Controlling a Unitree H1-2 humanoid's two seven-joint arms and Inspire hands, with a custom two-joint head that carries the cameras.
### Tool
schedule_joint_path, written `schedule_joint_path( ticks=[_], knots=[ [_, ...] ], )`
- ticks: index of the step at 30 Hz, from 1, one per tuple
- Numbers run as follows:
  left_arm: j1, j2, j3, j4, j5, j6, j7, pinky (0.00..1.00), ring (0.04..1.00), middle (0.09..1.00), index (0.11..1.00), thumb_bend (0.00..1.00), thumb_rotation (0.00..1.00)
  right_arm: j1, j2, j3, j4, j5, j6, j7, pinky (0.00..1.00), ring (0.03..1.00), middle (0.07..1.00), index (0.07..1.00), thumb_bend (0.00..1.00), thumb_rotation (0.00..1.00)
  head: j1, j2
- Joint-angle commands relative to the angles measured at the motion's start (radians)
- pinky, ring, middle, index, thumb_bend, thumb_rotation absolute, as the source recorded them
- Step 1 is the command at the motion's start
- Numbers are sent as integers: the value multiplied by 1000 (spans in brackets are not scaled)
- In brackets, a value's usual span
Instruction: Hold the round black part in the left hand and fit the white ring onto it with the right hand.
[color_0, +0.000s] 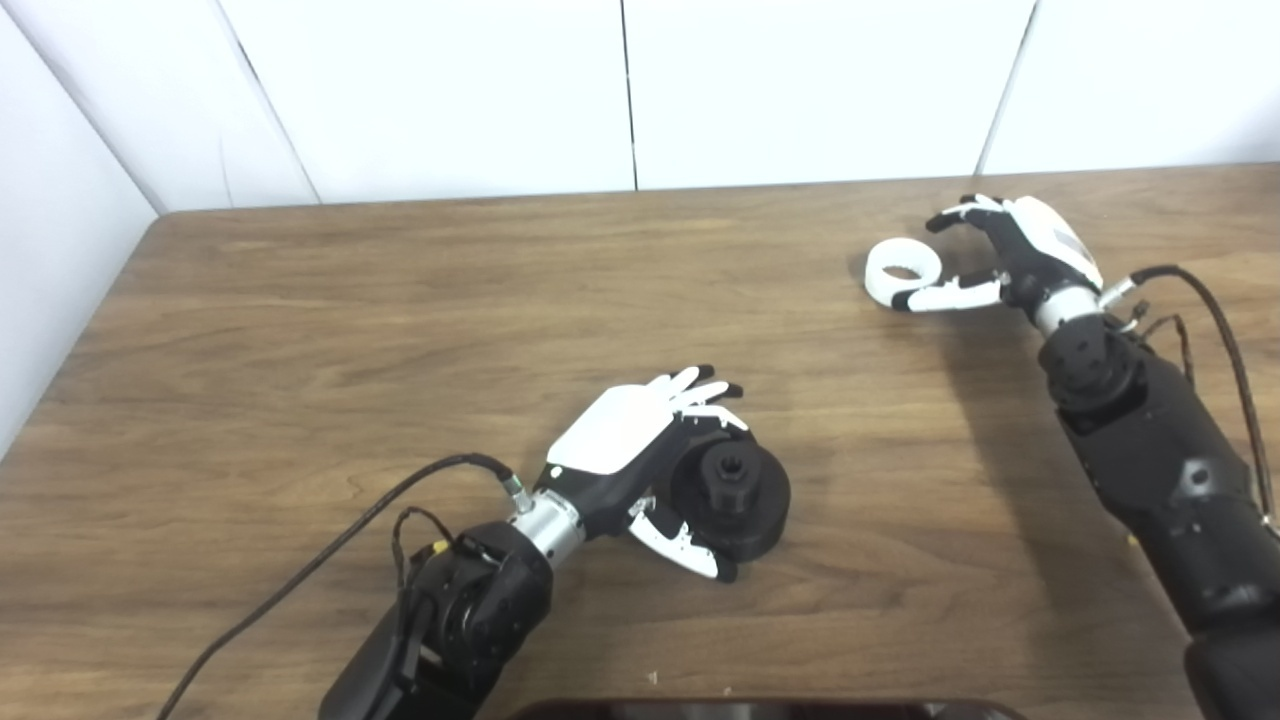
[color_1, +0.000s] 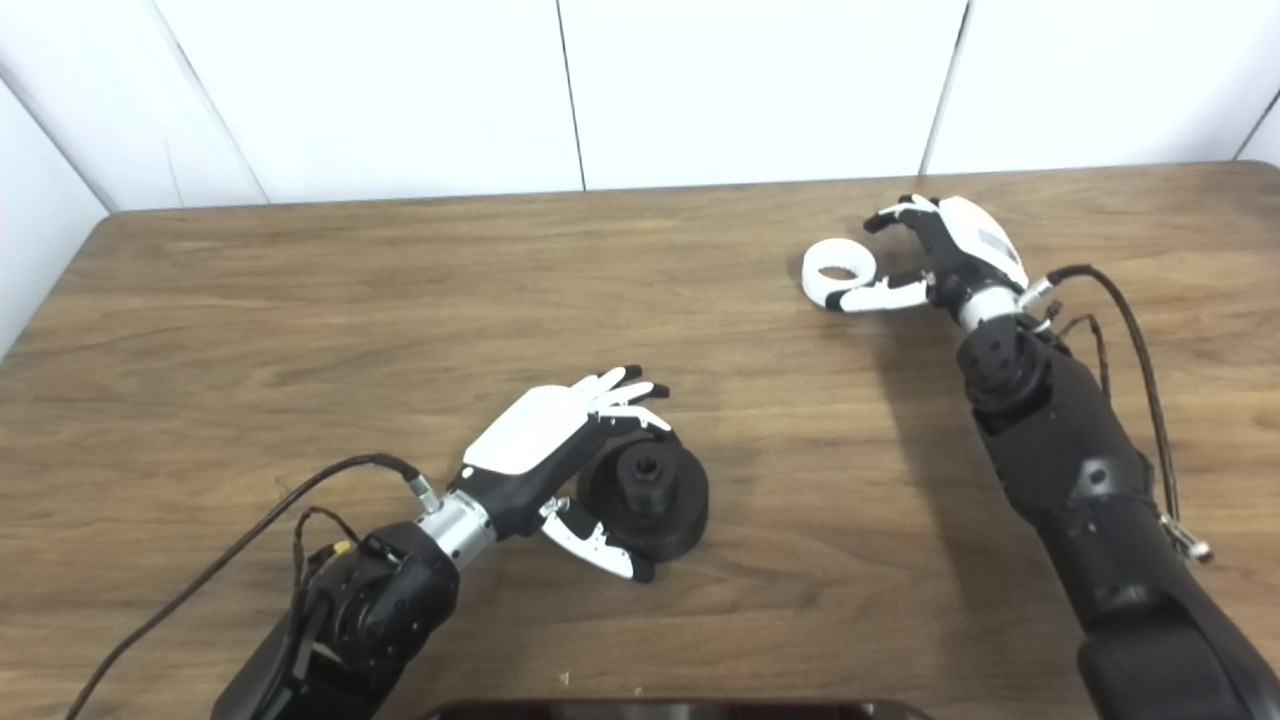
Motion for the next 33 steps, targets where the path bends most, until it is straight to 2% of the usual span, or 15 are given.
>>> schedule_joint_path(
  ticks=[1,14,23,28,30,31,33],
  knots=[
    [8,-1,-31,32,34,5,-40,988,1000,936,602,901,220,-68,-22,9,3,-11,-40,-5,1000,1000,954,754,910,358,-1,1],
    [4,-3,-30,44,43,-11,-29,985,1000,936,600,903,222,-74,-30,46,7,-16,-37,16,1000,1000,955,762,917,382,0,-4],
    [2,-8,-27,47,49,-12,-24,981,1000,932,598,907,237,-72,-26,43,12,-10,-58,5,1000,1000,937,689,838,326,3,-4],
    [0,-13,-26,46,47,-7,-28,986,1000,935,603,908,224,-73,-25,33,23,0,-80,-10,1000,1000,921,624,784,263,3,-4],
    [-1,-15,-26,47,49,-10,-25,983,1000,934,602,909,229,-76,-25,31,32,1,-90,-18,1000,1000,914,536,608,190,4,-5],
    [-2,-16,-27,48,50,-9,-25,984,1000,934,602,909,235,-77,-26,31,35,1,-95,-21,1000,1000,910,511,558,169,5,-4],
    [-2,-17,-27,50,49,-9,-26,987,1000,933,601,909,236,-78,-26,31,40,2,-104,-27,1000,1000,906,499,532,158,5,-5]
  ],
)
